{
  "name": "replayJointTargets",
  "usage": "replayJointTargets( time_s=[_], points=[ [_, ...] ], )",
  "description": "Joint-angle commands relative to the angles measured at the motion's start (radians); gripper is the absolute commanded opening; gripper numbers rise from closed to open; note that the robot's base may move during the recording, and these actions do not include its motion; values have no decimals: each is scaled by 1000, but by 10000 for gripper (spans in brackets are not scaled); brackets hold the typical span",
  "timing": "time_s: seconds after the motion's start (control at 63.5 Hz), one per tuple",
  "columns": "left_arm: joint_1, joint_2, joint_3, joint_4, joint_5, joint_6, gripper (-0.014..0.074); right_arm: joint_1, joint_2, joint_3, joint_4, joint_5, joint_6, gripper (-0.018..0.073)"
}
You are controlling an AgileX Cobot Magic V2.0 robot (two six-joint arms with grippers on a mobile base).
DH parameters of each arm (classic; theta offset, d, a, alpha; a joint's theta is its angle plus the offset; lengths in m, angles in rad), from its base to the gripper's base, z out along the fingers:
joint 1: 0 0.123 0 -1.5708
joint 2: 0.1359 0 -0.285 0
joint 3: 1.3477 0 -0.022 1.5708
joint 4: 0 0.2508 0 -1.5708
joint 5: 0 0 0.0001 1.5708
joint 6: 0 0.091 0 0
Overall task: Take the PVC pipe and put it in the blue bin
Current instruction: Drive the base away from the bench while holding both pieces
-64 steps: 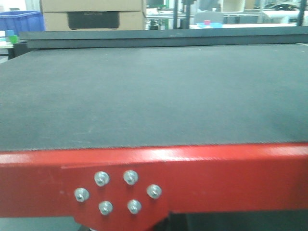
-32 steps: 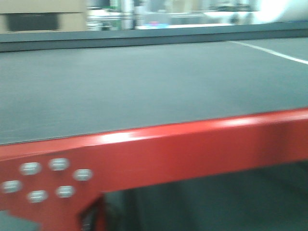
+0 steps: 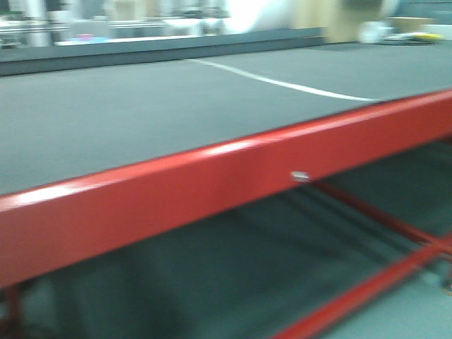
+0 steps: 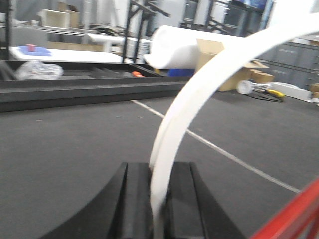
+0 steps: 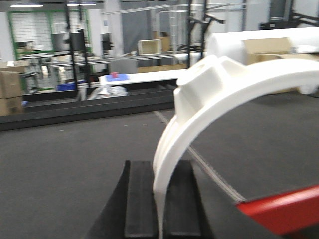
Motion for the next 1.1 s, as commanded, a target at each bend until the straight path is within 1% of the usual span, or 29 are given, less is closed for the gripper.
replayJointTargets(
  time_s=[0.0, 1.086],
  points=[
    [-3, -4, 1, -10, -32, -8, -111, 0, -5, 3, -5, -26, -3, -167],
    [-3, -4, 1, -10, -32, -8, -111, 0, -5, 3, -5, -26, -3, -167]
  ],
)
